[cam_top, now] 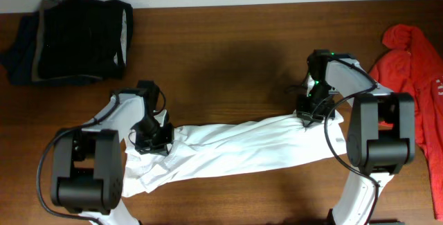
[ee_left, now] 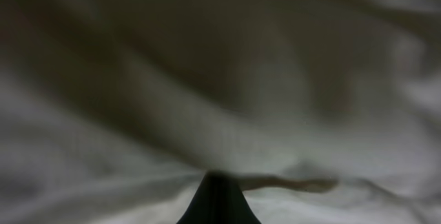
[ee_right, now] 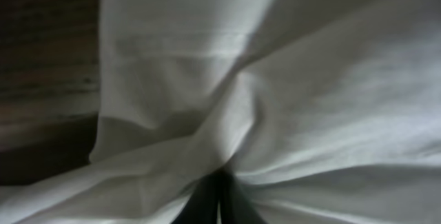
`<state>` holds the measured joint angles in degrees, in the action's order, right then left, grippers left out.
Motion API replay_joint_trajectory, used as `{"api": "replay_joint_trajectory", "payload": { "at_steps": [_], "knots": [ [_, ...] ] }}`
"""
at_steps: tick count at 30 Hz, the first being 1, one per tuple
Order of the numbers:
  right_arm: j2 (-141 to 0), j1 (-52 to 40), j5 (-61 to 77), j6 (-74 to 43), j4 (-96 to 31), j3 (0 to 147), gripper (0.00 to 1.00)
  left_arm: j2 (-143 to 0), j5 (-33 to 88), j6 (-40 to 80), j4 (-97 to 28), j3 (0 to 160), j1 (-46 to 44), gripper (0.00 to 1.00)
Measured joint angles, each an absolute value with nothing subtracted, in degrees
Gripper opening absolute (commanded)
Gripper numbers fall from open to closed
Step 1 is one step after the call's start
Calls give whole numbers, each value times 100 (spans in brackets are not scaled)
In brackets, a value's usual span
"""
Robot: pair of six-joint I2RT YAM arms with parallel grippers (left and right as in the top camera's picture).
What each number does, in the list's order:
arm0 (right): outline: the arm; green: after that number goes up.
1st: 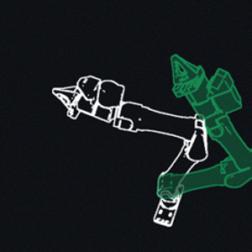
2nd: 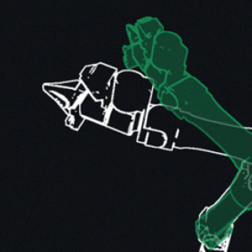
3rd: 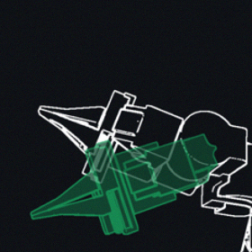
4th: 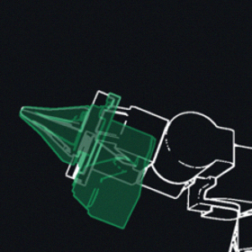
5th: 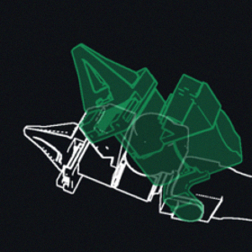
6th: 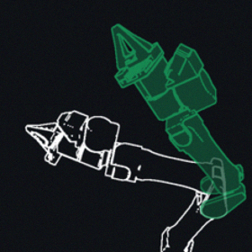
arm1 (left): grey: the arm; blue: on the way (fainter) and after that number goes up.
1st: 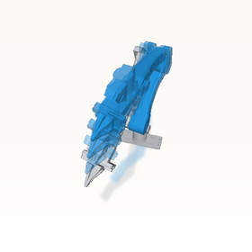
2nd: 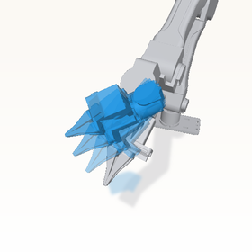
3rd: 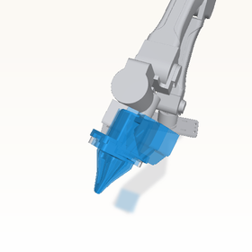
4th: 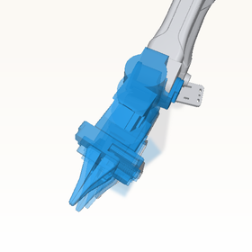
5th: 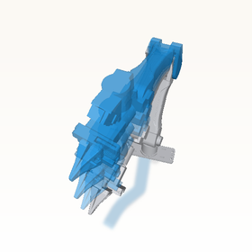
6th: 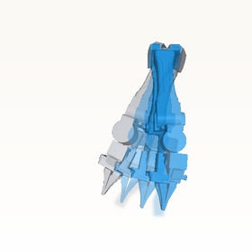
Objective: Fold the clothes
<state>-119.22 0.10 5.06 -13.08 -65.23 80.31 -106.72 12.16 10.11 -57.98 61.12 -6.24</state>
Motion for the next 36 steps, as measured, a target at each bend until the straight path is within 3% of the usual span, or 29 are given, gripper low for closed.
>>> {"api": "replay_joint_trajectory", "payload": {
  "at_steps": [7,10,11,12,13,14,15,16,17,24,26,27,30,31,36],
  "knots": [
    [-11887,1050,827,-1306,-6803,7863,4,-10940,1549,1334,-5900,6259,412,1],
    [-11900,1144,740,-1306,-7341,8038,4,-11172,427,1389,-6366,6888,1070,1],
    [-11878,1144,733,-1306,-7773,8409,19,-11273,69,1404,-6589,7201,1223,1],
    [-11802,1144,731,-1304,-7822,8591,50,-11358,-399,1422,-7118,7918,1389,0],
    [-11723,1144,718,-1302,-8009,8750,86,-11408,-548,1428,-7618,8477,1409,10],
    [-11603,1144,714,-1264,-8066,8818,96,-11402,-635,1441,-7944,9122,1402,20],
    [-11515,1144,718,-1249,-8049,8814,96,-11391,-652,1457,-8243,9581,1380,33],
    [-11507,1144,718,-1194,-8029,8805,96,-11375,-644,1444,-8364,9791,1352,58],
    [-11489,1144,764,-1164,-7841,8702,96,-11375,-578,1459,-8460,9926,1328,98],
    [-11465,1149,1820,-462,-6873,7137,92,-11380,-276,1459,-8525,10018,1190,99],
    [-11386,1149,1929,-427,-6781,6858,80,-11380,-276,1459,-8488,10018,1190,99],
    [-11303,1149,1988,-432,-6731,6713,68,-11380,-279,1459,-8482,10018,1190,99],
    [-11109,1173,2287,-469,-6383,6241,9,-11380,-276,1459,-8433,10018,1190,99],
    [-11111,1181,2443,-447,-6318,6123,4,-11380,-274,1459,-8420,10018,1190,99],
    [-11207,1192,2648,-419,-6257,6097,4,-11380,-276,1459,-8418,10018,1190,99]
  ]
}}
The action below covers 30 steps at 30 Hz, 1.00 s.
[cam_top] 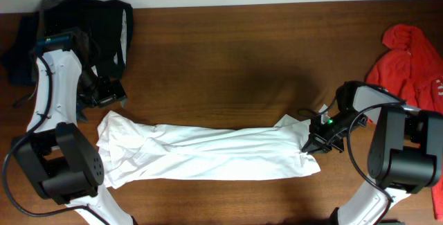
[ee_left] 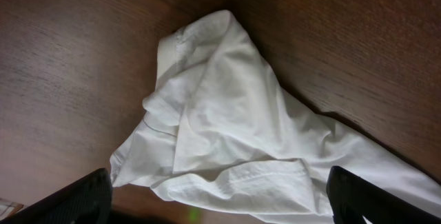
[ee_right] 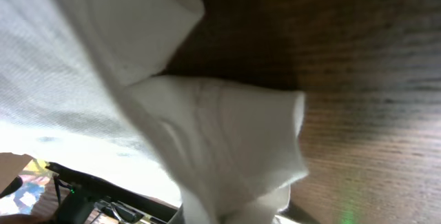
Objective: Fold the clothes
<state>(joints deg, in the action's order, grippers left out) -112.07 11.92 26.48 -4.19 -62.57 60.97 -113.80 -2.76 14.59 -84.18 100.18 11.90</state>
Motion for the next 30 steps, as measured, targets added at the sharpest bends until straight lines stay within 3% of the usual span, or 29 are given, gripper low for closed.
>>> {"api": "replay_joint_trajectory", "payload": {
  "at_steps": [4,10,19,30],
  "knots": [
    [-11021,1175,1382,-1188,-6842,6810,4,-11380,-231,1461,-8423,10018,1190,99],
    [-8462,733,569,-1822,-7367,7039,4,-11380,-38,1459,-8099,9448,1096,99],
    [-9445,-1710,563,-2768,-6477,7039,4,-11380,137,1459,-7874,9358,714,99],
    [-9771,-2823,1586,-3026,-6036,7037,4,-11380,152,1459,-7815,9358,714,99]
  ]
}}
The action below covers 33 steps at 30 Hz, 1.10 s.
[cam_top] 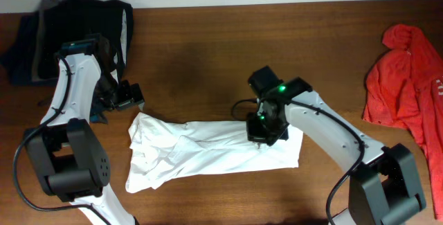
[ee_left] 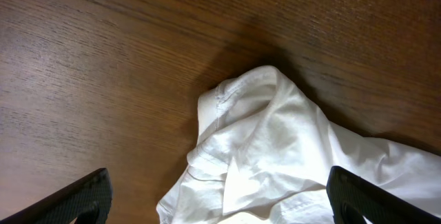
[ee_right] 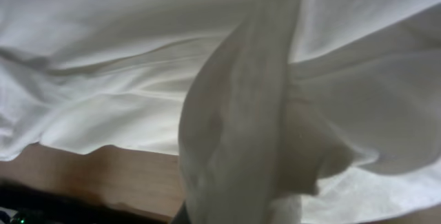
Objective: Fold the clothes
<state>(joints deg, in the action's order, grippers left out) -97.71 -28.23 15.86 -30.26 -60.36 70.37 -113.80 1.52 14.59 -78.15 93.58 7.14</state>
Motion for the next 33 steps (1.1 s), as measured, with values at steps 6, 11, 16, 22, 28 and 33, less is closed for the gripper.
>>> {"api": "replay_joint_trajectory", "payload": {
  "at_steps": [6,11,16,22,28,33],
  "knots": [
    [-9771,-3625,1634,-3457,-5511,7028,9,-11380,152,1459,-7817,9358,714,99],
    [-9773,-3938,1573,-3623,-5468,6875,18,-11380,154,1459,-7817,9358,714,99],
    [-9773,-3953,1752,-3218,-5909,6973,84,-11380,152,1459,-7815,9358,714,99],
    [-9778,-3684,1256,-2934,-6678,7658,99,-11380,154,1459,-7813,9358,714,99],
    [-9778,-2825,777,-2939,-5874,7288,61,-11380,152,1459,-7813,9356,714,99],
    [-9948,-2832,777,-3133,-5343,6790,48,-11380,152,1459,-7813,9356,714,99]
  ]
}}
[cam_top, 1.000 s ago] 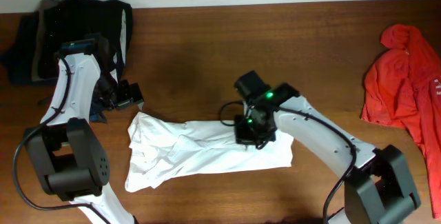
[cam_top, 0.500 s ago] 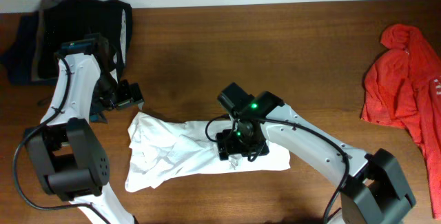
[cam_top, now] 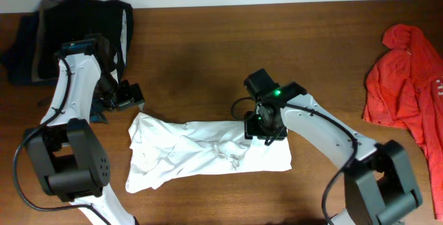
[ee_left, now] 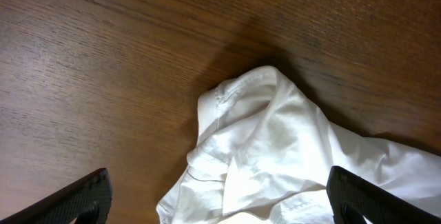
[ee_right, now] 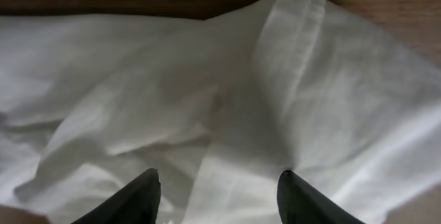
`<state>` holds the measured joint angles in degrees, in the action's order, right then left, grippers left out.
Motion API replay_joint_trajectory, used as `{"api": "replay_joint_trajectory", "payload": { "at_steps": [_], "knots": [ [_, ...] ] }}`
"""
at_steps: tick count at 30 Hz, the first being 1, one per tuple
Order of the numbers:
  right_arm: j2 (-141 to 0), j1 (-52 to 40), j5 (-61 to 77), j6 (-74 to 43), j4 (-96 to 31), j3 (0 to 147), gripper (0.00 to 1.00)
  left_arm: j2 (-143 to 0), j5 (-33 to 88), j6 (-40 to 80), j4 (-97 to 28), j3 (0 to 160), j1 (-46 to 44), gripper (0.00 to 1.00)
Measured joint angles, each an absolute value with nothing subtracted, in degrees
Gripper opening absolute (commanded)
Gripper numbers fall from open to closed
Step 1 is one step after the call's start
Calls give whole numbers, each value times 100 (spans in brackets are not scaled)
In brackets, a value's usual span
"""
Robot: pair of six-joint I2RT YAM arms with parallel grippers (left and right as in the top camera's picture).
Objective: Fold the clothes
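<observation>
A white garment [cam_top: 208, 152] lies crumpled in a long band on the wooden table [cam_top: 221, 59]. My left gripper [cam_top: 124, 100] hovers open just above its upper left corner [ee_left: 255, 134], holding nothing. My right gripper [cam_top: 261, 127] is open over the garment's right part, its fingertips [ee_right: 141, 189] apart above a hemmed fold [ee_right: 296, 65] of white cloth, none of it pinched.
A pile of dark clothes [cam_top: 69, 38] sits at the table's far left corner. A red garment [cam_top: 408, 73] lies at the right edge. Bare wood [ee_left: 103, 58] surrounds the white garment's left corner.
My right gripper was shut on a raised fold of white cloth; now it is open and the cloth lies flat below it. The garment's right end is shorter. The left arm is unchanged.
Both grippers were shut on the ends of the stretched white garment. Then the left had let go and stood open near the dark pile, the right still holding at the far right. The right then held its end over the middle, and now has released it there.
</observation>
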<state>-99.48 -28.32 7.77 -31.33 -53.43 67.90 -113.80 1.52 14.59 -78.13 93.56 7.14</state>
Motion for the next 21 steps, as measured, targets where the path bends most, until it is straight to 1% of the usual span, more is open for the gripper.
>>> {"api": "replay_joint_trajectory", "payload": {
  "at_steps": [1,5,6,12,13,14,17,18,20,21],
  "knots": [
    [-10014,-2832,773,-3144,-5284,6790,43,-11380,154,1461,-7813,9356,714,99],
    [-10208,-2832,755,-3146,-5210,6785,6,-11380,154,1459,-7813,9356,714,99],
    [-10219,-2832,749,-3168,-5207,6779,4,-11380,154,1461,-7813,9356,714,99],
    [-10224,-2832,751,-3166,-5194,6770,4,-11380,154,1459,-7808,9356,714,99],
    [-10226,-2832,751,-3166,-5273,6781,31,-11380,154,1459,-7793,9356,714,99],
    [-10230,-2832,751,-3164,-5360,6827,54,-11380,154,1461,-7778,9356,714,99],
    [-10230,-2832,751,-3179,-5341,6928,53,-11380,152,1459,-7771,9356,714,99],
    [-10252,-2832,725,-3286,-5301,6928,52,-11380,154,1459,-7771,9356,714,99],
    [-10388,-2832,620,-3369,-5264,6932,36,-11380,154,1459,-7771,9356,714,99],
    [-10453,-2832,582,-3415,-5260,6932,30,-11380,152,1459,-7771,9356,714,99]
  ]
}}
